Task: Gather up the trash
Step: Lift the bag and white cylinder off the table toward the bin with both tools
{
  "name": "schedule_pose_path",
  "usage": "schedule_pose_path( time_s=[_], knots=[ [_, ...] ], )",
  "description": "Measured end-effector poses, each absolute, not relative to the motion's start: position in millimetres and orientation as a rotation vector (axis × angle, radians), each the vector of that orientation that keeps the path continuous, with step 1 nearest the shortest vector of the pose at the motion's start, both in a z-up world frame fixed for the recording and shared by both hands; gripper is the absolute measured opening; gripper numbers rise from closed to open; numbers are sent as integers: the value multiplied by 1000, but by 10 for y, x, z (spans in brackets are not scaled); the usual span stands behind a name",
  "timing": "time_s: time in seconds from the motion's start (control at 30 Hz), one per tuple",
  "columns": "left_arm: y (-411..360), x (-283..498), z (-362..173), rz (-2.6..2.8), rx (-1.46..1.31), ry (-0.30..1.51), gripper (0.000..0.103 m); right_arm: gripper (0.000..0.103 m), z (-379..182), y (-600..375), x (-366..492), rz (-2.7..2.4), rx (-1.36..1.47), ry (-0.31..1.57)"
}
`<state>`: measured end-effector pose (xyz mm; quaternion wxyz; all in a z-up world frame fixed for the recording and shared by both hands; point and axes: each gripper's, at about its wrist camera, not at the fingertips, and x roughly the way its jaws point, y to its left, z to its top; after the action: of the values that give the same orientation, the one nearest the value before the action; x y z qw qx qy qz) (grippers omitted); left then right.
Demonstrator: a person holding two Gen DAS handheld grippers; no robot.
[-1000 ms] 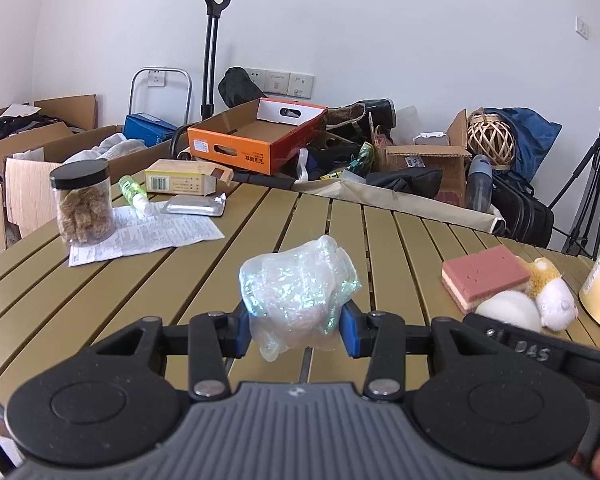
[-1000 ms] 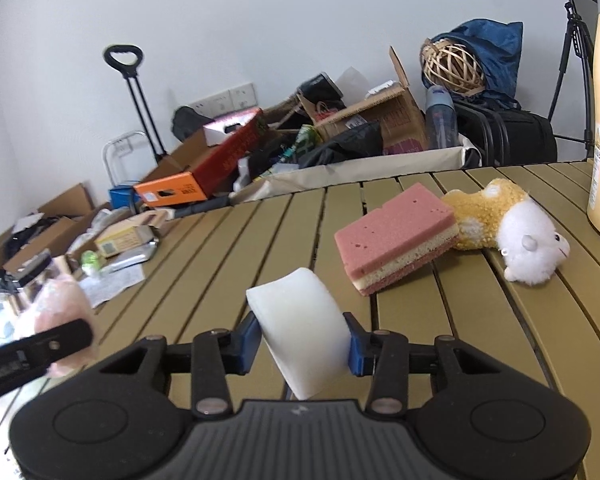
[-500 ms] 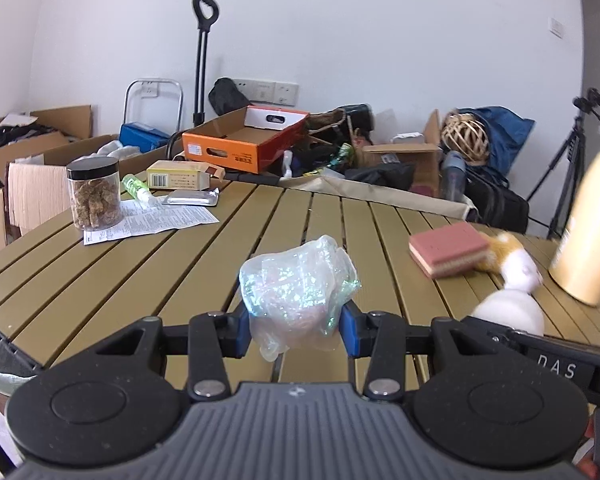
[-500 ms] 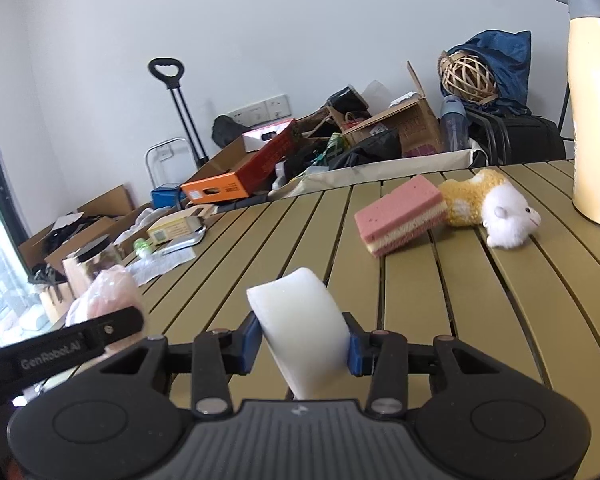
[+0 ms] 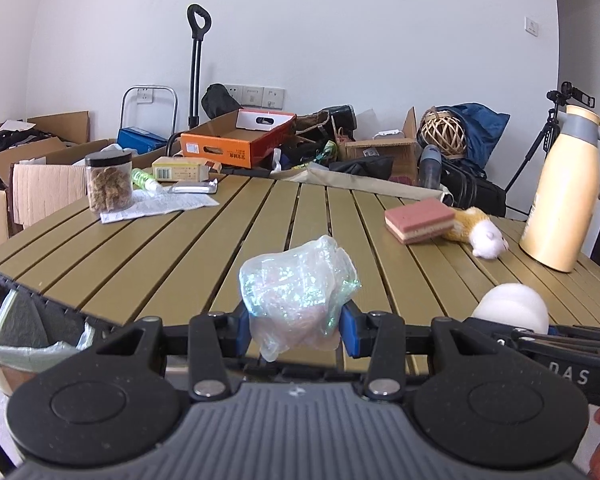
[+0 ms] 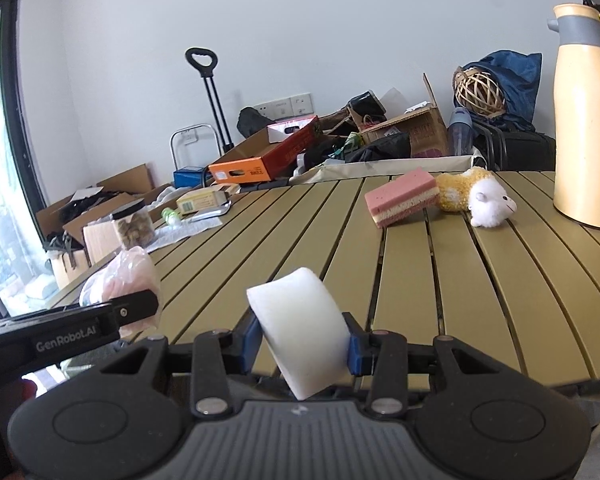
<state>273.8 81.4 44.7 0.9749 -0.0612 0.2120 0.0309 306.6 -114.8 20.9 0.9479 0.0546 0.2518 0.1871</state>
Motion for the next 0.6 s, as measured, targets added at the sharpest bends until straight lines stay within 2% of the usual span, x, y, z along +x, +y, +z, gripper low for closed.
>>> schedule_pose_path(
  time_s=[0.6],
  knots=[
    [669, 2023, 81, 17, -74, 498, 43, 40, -270, -1170, 2379, 408, 57, 660]
  ],
)
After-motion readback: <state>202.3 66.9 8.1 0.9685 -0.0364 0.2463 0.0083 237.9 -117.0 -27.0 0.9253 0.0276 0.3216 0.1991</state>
